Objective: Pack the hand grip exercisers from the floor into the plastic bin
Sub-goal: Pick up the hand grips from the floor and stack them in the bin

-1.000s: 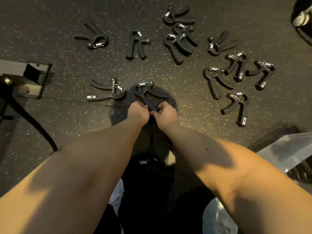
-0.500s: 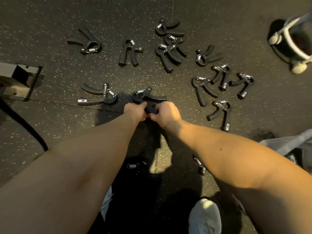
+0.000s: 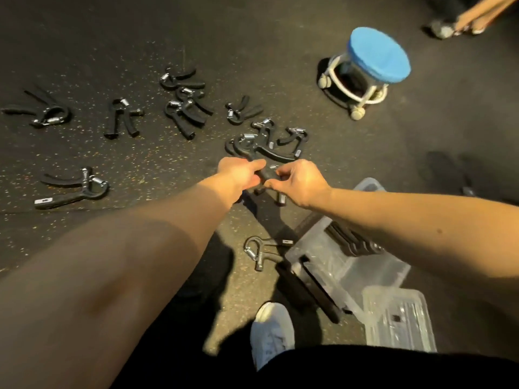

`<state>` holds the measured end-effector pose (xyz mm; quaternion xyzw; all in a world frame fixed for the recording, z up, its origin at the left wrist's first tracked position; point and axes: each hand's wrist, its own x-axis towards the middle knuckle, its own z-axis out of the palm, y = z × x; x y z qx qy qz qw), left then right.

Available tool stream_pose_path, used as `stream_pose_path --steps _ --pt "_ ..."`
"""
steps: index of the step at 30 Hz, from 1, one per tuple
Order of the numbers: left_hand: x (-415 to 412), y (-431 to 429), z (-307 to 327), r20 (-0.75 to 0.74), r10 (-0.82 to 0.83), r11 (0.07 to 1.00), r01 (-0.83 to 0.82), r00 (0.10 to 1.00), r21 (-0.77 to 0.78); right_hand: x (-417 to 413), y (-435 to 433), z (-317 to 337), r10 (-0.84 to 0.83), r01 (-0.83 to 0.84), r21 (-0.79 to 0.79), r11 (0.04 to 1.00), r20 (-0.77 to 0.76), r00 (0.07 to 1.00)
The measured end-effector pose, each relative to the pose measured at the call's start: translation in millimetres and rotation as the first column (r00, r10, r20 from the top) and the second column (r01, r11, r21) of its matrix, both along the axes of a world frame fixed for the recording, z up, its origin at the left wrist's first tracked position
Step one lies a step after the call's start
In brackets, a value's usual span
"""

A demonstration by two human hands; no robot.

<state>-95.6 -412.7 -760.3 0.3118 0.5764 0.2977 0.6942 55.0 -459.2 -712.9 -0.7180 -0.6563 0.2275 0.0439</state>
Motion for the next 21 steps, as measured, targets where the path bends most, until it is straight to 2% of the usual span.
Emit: stream_pose_path --steps 3,7,11,16,21 --pt "44.6 -15.2 24.3 0.016 -0.08 0.996 0.079 0.997 0.036 43.4 -27.9 23.9 -0.059 0.059 0.029 0.998 0.002 0.998" --pt "99.0 -40.6 50.8 -0.039 -0.187 0.977 0.19 0.982 0.097 91.9 -76.5 43.0 -0.187 0.195 0.1 0.976 -0.085 0.979" --pt "135.9 -67.1 63.3 -0.131 -0.333 0.917 0.353 0.934 0.186 124.1 -126.5 46.5 -0.397 0.42 0.104 0.901 -0.19 0.898" --pt "166.3 -83.3 47.8 -0.364 -0.519 0.749 0.617 0.773 0.241 156.5 -167.2 41.0 -0.693 0.735 0.195 0.65 -0.246 0.678" --pt "184.4 -95.1 29.7 -0.525 -0.621 0.549 0.801 0.583 0.239 168.8 -173.4 21.2 -0.766 0.832 0.142 0.536 -0.333 0.55"
